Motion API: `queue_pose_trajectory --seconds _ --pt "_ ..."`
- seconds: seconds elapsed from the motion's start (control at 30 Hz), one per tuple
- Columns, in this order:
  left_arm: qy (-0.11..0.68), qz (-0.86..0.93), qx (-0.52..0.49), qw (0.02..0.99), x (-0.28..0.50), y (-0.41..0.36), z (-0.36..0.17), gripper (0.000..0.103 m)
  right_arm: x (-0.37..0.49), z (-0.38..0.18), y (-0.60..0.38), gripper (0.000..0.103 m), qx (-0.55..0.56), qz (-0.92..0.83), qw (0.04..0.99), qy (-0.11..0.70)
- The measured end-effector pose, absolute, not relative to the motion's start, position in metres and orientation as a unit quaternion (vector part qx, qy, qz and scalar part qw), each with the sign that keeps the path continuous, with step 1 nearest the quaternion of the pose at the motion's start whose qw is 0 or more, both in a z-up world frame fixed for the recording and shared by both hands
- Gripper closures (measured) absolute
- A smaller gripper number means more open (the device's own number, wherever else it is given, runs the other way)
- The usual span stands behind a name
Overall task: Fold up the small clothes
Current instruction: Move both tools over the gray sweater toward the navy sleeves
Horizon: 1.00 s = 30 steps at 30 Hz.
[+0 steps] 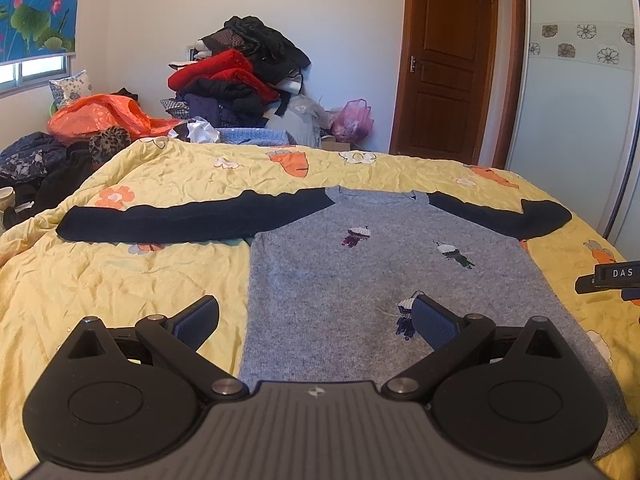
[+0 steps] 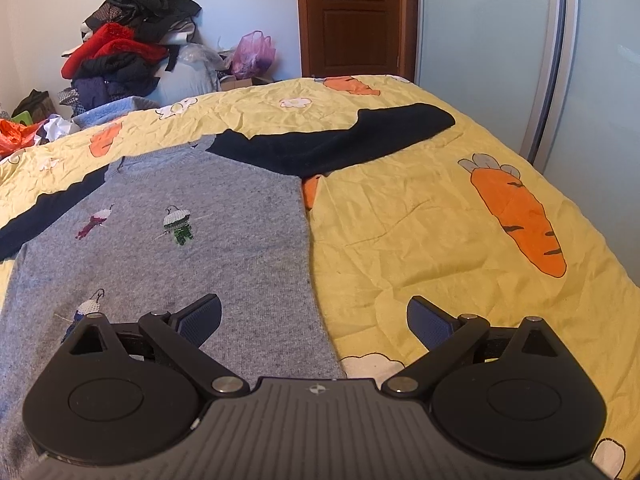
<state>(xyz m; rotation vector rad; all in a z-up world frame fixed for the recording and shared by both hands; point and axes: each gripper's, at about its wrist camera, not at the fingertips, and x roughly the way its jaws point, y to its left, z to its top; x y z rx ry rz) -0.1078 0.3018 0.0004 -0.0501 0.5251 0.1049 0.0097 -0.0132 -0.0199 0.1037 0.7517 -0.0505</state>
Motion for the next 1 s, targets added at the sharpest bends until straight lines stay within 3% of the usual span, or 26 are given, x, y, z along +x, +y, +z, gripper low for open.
queue_pose_trajectory --seconds 0.6,1.0 --pt "0.300 0.032 -0.037 0.953 -0.090 0.287 -0.023 0.000 0.018 -0.031 -0.008 0.004 0.032 -0.014 0.926 0.376" --pt "0.312 0.022 -0.052 0.948 -0.031 0.280 -0.035 0.000 0.058 -0.044 0.020 0.004 0.005 0.014 0.920 0.392"
